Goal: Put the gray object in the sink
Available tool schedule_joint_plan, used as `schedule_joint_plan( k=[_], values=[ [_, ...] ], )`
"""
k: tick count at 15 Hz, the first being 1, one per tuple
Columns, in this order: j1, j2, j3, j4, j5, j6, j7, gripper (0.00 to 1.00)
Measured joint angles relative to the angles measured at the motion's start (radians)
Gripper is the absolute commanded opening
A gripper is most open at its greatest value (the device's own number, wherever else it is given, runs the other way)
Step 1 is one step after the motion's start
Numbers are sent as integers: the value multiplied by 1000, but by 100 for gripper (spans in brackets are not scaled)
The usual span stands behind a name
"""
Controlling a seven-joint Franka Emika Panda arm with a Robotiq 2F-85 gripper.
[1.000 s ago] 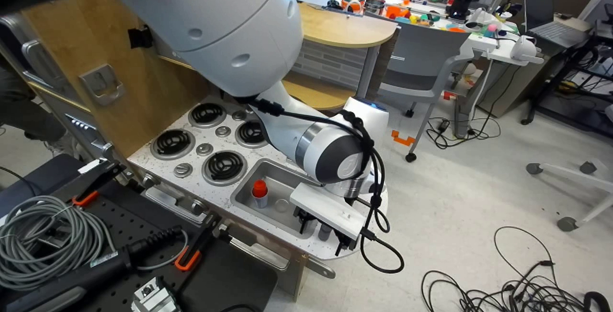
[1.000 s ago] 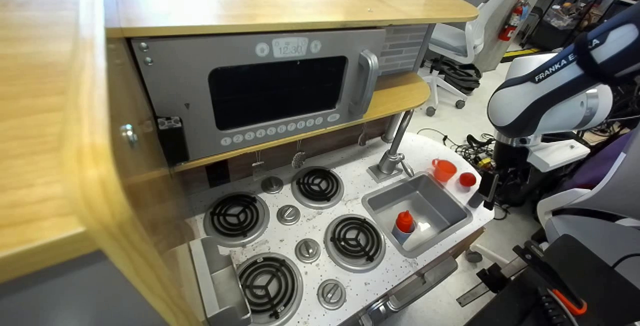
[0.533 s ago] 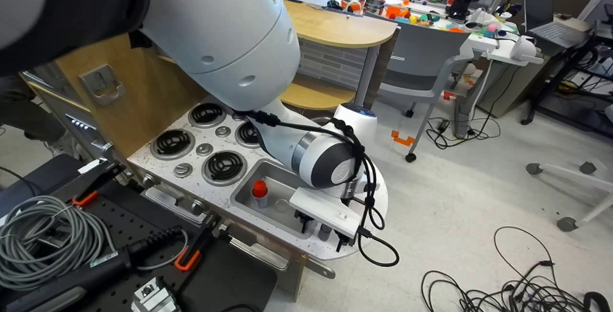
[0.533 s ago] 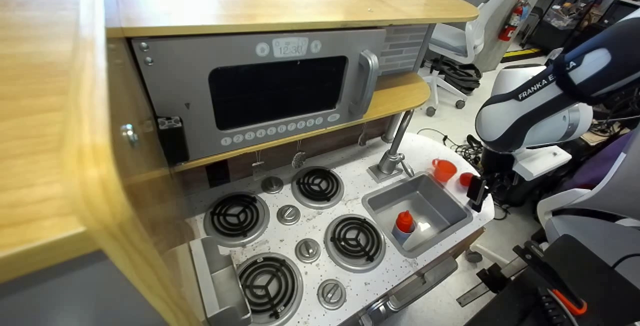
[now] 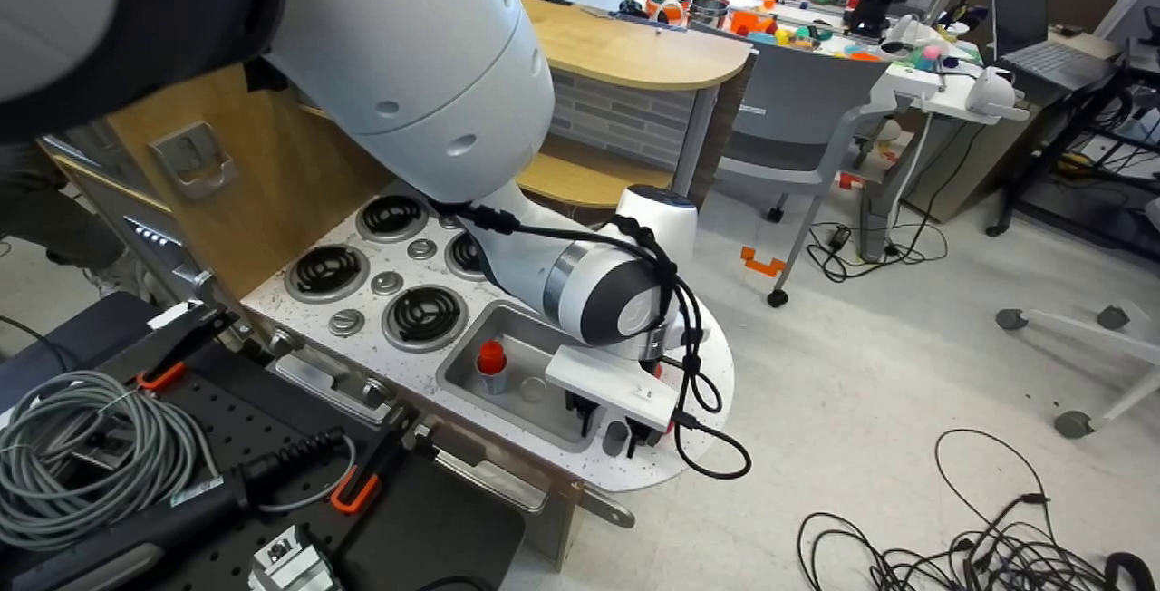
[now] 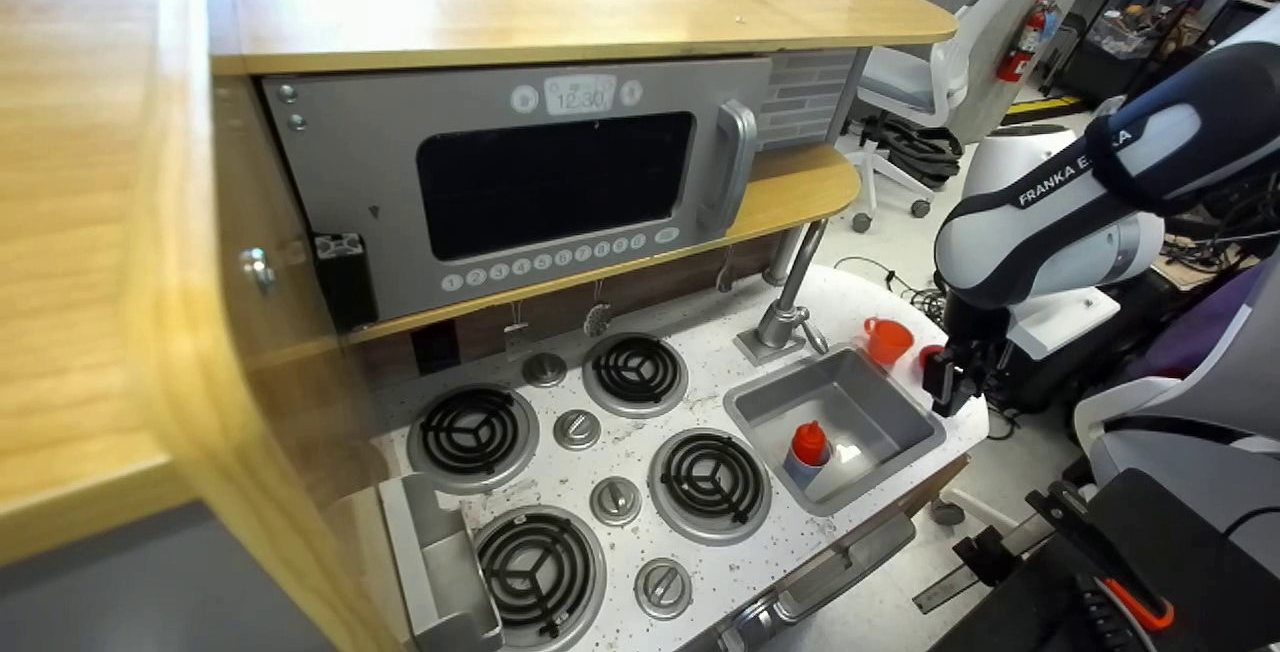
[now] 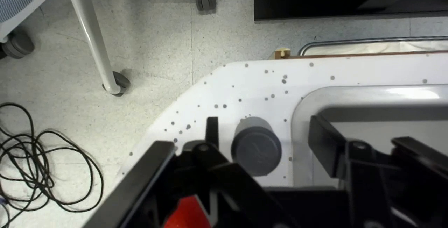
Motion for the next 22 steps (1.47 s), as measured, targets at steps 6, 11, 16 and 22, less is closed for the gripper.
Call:
schedule_joint_plan(
  k=[6, 11, 16, 22],
  values=[
    [18, 0, -2, 2, 0, 13, 26, 8],
    [25, -1, 3, 14, 0, 13, 39, 8],
    [64, -1, 32, 21, 1, -9, 68, 8],
    [109, 10, 49, 29, 1, -27, 106, 8]
  ],
)
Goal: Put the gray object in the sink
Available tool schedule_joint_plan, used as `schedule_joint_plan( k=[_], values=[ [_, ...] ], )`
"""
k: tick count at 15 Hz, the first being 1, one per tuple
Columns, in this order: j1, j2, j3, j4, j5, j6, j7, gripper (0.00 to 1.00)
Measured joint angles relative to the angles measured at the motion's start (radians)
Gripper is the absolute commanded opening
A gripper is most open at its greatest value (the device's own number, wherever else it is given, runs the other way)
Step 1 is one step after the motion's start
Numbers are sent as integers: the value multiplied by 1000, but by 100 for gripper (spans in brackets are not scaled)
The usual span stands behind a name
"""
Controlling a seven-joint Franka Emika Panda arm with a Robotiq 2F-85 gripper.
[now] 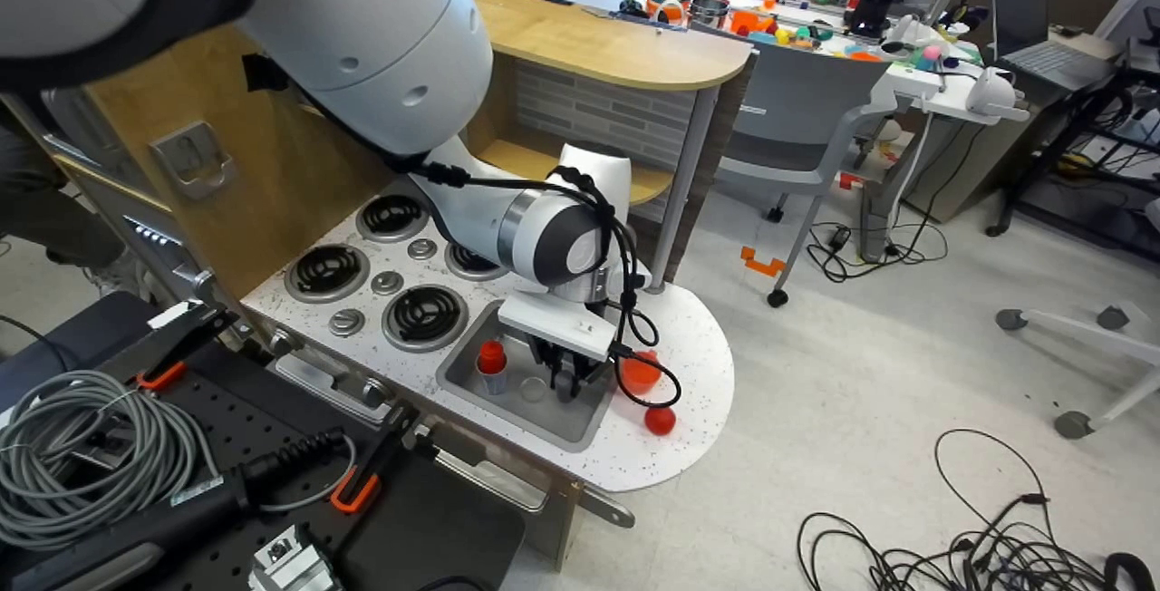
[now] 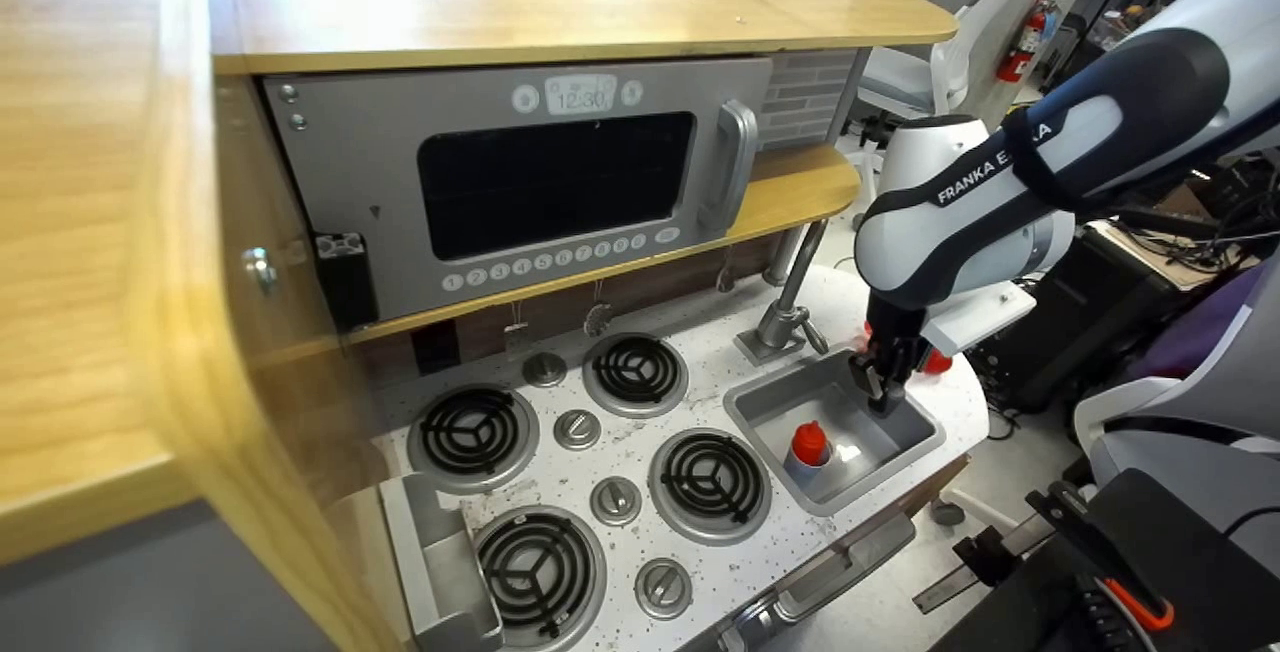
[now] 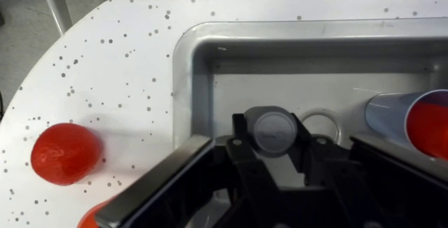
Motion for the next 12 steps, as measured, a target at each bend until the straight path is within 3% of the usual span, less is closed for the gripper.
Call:
schedule_joint_plan(
  k=[12],
  values=[
    [10, 138, 0, 117, -1, 0, 5, 8]
  ],
)
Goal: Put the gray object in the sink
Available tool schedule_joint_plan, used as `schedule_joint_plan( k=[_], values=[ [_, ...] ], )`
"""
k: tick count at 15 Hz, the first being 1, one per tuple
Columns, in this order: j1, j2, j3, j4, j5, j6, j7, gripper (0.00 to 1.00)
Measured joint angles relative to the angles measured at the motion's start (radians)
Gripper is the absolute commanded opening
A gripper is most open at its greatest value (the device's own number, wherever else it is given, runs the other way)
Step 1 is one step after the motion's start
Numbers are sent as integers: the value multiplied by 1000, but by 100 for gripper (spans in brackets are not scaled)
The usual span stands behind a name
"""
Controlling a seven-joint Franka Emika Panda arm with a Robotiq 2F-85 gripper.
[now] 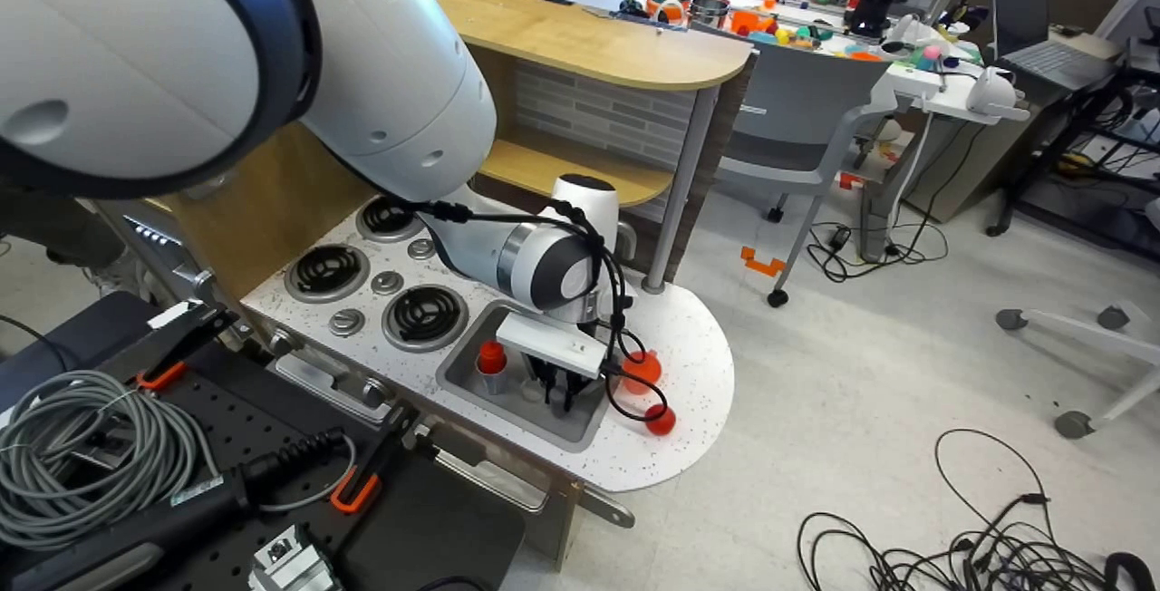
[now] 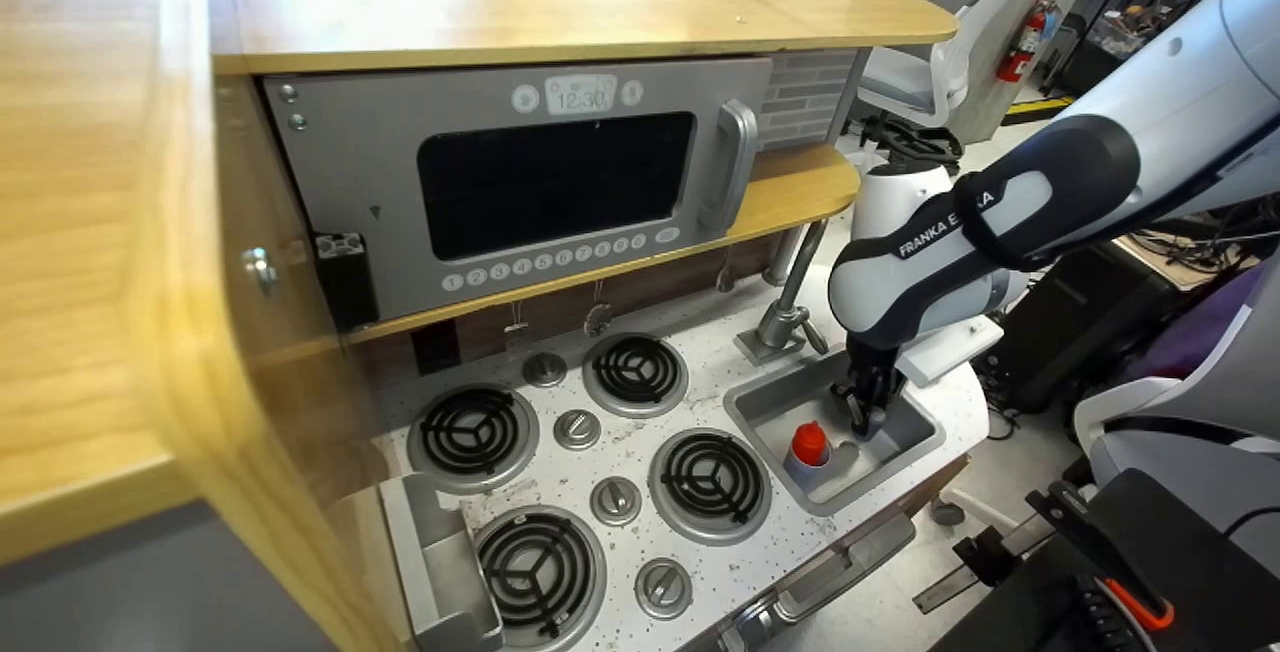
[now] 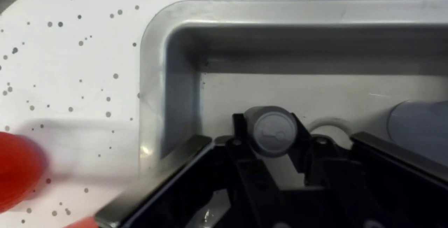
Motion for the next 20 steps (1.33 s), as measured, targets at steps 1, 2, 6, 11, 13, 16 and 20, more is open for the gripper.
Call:
schedule_joint_plan(
  k=[1, 2, 6, 11, 13, 16, 20],
  values=[
    [0, 12, 0, 14, 0, -1, 0, 8],
    [0, 23, 0, 27, 0, -3, 1, 56],
    [0, 38, 0, 57, 0, -25, 4, 78],
    [0, 22, 0, 50, 0, -20, 4, 100],
    [0, -2, 2, 37, 1, -17, 4, 100],
    [-8, -68, 2, -16, 12, -4, 12, 100],
    [-48, -197, 2, -160, 68, 27, 21, 100]
  ],
)
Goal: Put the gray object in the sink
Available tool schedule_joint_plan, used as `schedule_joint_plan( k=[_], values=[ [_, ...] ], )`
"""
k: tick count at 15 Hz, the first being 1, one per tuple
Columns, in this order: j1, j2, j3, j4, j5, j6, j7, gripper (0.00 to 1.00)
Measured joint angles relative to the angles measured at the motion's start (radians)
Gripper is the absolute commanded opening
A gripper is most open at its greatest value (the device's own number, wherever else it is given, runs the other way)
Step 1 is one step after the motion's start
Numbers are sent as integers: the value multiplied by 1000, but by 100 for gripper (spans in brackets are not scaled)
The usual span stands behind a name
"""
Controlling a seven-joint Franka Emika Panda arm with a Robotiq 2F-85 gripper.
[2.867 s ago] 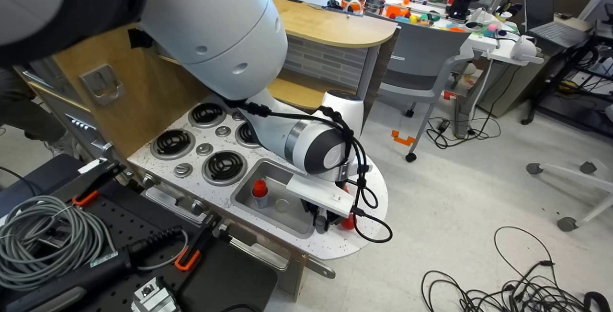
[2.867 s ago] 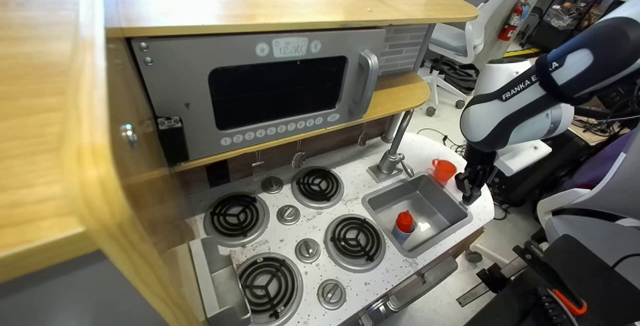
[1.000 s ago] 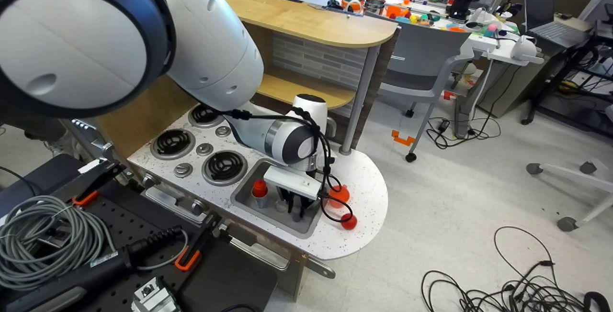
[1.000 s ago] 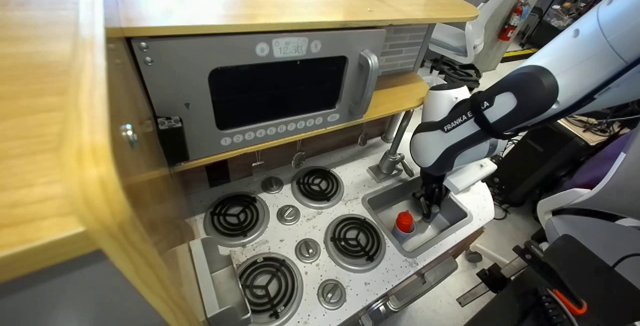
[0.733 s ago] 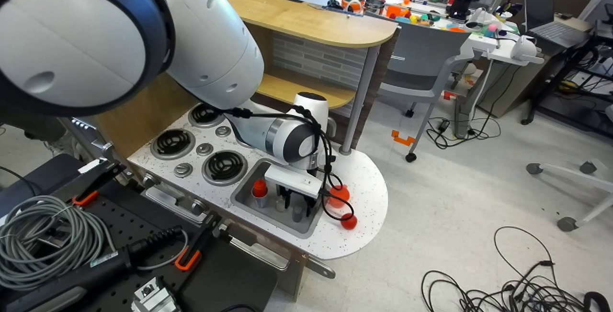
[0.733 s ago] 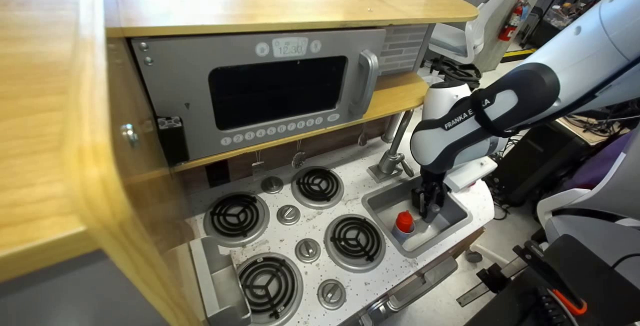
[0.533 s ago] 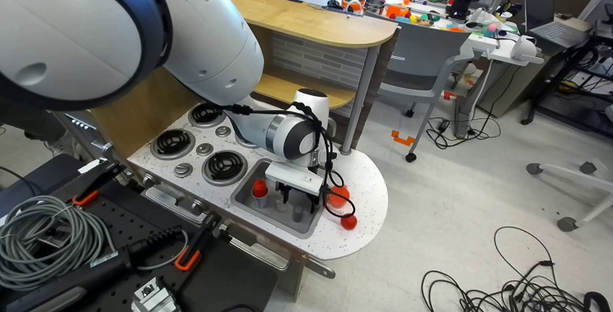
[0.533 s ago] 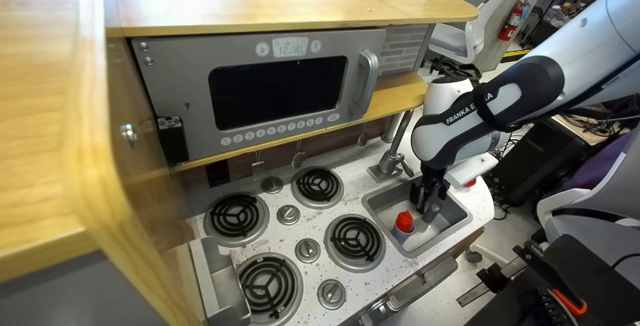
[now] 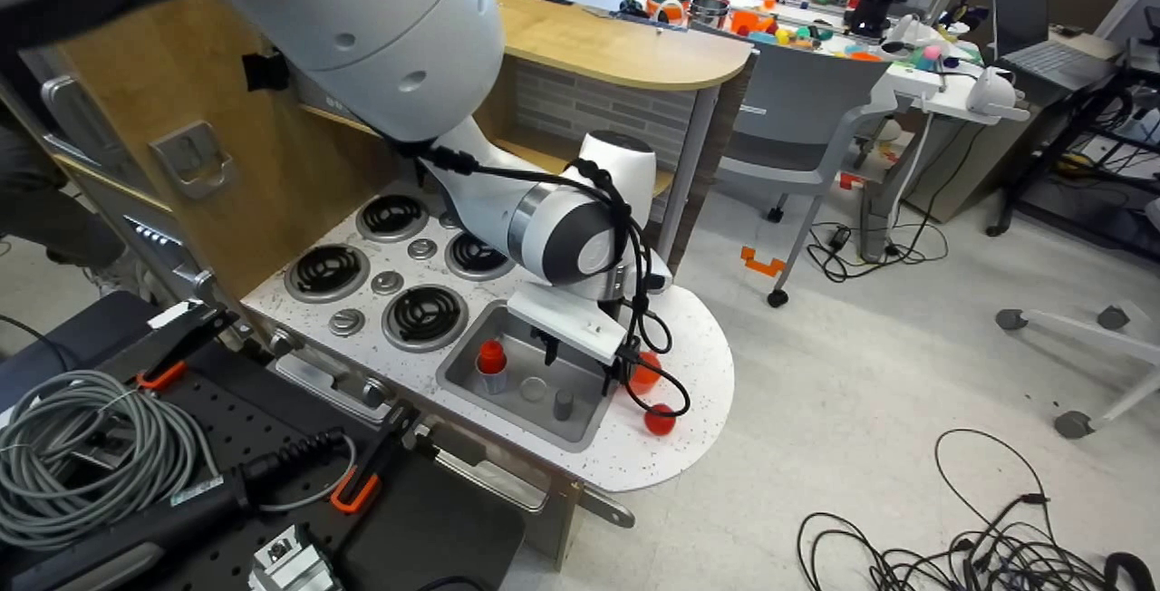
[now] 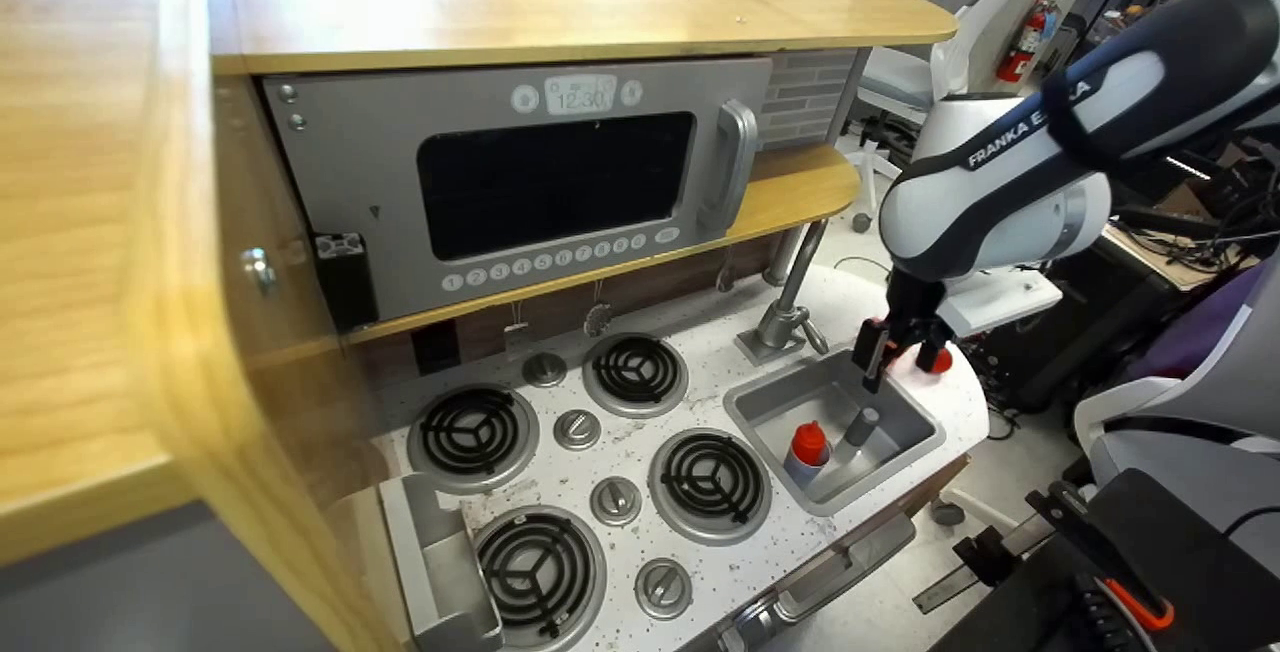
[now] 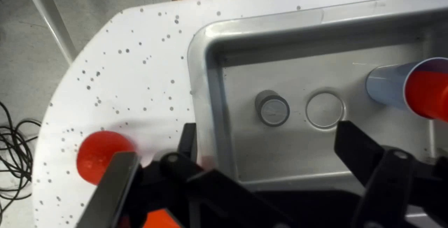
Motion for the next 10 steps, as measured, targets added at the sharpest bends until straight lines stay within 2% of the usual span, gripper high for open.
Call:
schedule_joint_plan(
  k=[7, 10],
  values=[
    [-97, -332, 23, -316, 101, 108, -21, 100],
    [-97, -488, 1, -442, 88, 64, -30, 100]
  ],
)
